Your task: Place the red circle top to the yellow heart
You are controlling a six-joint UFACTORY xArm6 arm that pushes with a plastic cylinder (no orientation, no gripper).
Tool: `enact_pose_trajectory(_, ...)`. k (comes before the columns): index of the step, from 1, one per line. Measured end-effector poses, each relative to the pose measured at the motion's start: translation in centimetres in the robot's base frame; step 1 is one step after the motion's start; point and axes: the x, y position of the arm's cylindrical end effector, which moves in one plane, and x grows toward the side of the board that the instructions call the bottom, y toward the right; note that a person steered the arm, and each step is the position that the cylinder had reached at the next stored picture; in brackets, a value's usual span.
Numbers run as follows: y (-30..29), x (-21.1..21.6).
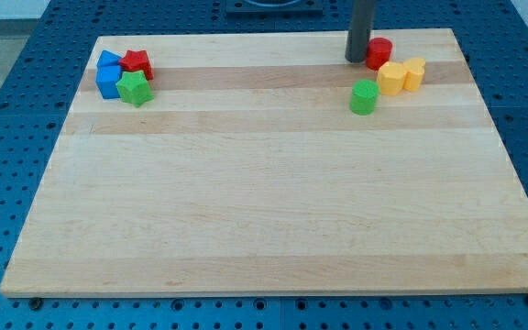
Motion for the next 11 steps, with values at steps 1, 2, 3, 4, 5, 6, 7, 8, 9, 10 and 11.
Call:
enact_pose_trajectory(1, 3.9, 0.0)
enact_pose_trajectory(2, 4.3, 0.0)
enact_pose_trajectory(3, 4.2, 0.0)
enact_pose_trajectory(4, 2.8, -2.7)
enact_pose_trajectory(5, 4.5, -6.5)
enact_pose_trajectory(6, 8.4, -6.4)
enact_pose_trajectory(7, 8.7, -6.3)
enact_pose_trajectory(8, 8.7, -5.9)
enact_pose_trajectory(9, 8.7, -2.1)
enact_pose_trajectory(10, 8.7, -1.9)
enact_pose_trajectory(11, 8.7, -1.9)
